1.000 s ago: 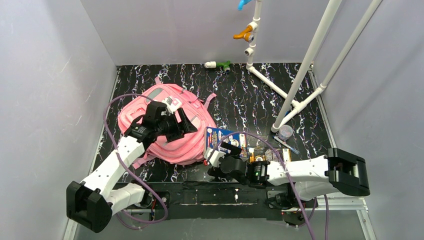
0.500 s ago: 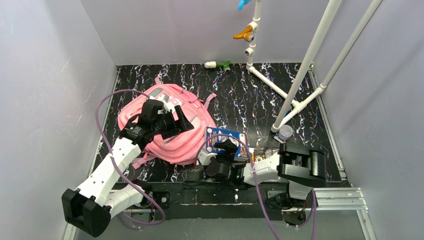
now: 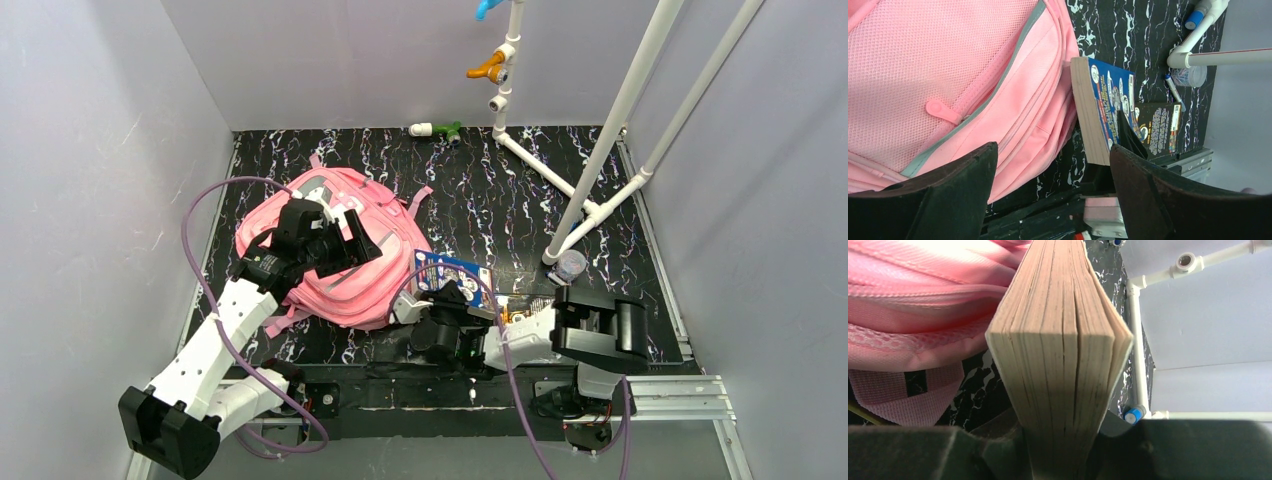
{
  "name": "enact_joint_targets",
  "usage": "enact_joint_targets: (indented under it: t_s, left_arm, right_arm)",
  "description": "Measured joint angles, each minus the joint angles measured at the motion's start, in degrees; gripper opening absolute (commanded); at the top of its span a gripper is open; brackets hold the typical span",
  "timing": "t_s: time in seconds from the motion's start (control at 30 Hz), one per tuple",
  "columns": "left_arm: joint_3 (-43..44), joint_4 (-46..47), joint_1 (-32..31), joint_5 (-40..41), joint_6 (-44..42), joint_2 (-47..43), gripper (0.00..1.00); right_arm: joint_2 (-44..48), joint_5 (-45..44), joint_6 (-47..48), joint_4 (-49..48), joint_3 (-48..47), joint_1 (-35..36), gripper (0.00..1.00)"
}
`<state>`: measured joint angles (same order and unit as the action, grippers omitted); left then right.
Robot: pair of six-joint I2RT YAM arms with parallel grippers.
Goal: Pack the student bag
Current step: Pick up the book from the center of the board.
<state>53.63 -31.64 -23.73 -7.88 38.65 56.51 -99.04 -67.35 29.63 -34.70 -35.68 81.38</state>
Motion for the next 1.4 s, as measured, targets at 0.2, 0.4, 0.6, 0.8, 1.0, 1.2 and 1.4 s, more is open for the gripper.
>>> enact_joint_targets:
  t_s: [0.2,0.4,0.6,0.8,1.0,1.2,1.4]
  left_arm:
    - [0.9,-0.2,0.0,0.1,-0.5,0.0,0.81]
    - [1.6,-0.1,0.0,0.3,-1.7,0.0,0.82]
    - [1.6,3.4,0.0,-2.8,-5.2,-0.6,0.85]
    - [1.6,8.0,0.0,-6.5,-8.3,-3.0,0.87]
    - [1.6,8.8,0.0,-9.5,-12.2,-4.7,0.91]
    - [1.7,6.5,0.0,-3.0,-15.3,-15.5,0.92]
    - [0.7,4.6,0.0,9.6,-3.1,-23.1,0.98]
  right_arm:
    - [8.5,1.9,-3.8,7.2,0.0,0.0,0.01]
    - [20.9,10.9,-11.3,17.5,-0.6,-3.0,0.01]
    - [24.8,30.8,-24.2,29.7,-8.0,-16.5,0.01]
    - [24.6,52.3,-36.4,36.5,-15.4,-27.4,0.01]
    - [20.9,76.2,-47.7,37.2,-24.9,-35.1,0.01]
    - [16.5,96.0,-66.5,21.8,-26.3,-40.3,0.01]
    - [14.1,97.3,-81.7,5.6,-26.2,-39.5,0.01]
